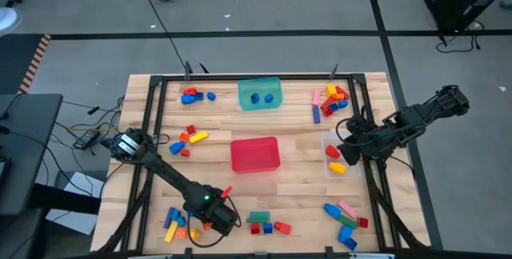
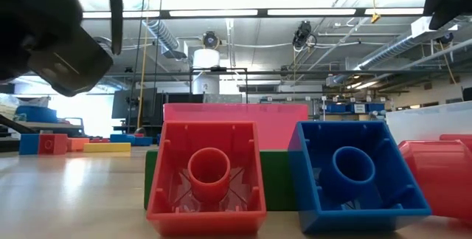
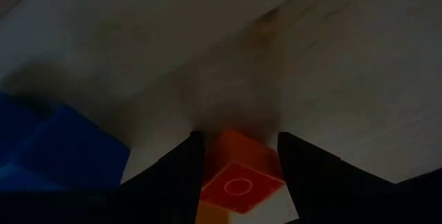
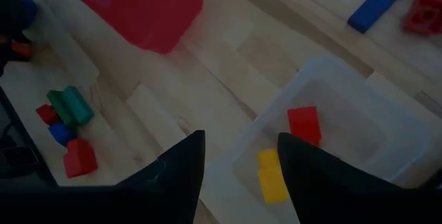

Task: Sort blocks by size
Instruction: Put the orange 4 stud game piece into the blue bin

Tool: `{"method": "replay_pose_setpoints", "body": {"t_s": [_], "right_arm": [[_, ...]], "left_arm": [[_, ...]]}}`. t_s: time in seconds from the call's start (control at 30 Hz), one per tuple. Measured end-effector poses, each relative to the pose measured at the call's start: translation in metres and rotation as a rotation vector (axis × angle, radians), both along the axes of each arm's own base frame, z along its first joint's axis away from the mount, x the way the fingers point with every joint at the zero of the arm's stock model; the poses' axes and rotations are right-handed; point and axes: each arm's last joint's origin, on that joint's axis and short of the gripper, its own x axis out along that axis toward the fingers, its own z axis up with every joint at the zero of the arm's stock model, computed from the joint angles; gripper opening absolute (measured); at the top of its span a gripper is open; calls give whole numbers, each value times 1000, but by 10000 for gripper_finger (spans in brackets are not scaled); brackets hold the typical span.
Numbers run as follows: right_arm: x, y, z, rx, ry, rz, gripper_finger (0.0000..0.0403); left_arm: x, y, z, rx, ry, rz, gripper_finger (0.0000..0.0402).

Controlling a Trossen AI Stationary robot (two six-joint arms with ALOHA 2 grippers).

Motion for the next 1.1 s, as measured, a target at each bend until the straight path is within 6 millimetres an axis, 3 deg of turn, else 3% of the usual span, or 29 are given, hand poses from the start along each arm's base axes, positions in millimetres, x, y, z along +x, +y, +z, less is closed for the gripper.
{"method": "replay_pose_setpoints", "body": {"t_s": [0.5,0.87,1.1], "right_arm": [[0,0,0,4,-4,1,196],[1,0,0,6,-8,1,197],[1,0,0,9,-8,-2,197]], "left_arm": [[2,1,0,68,-87,-93,197],[5,2,1,102,-168,-219,270],[5,1,1,59,-184,-359,279]]}}
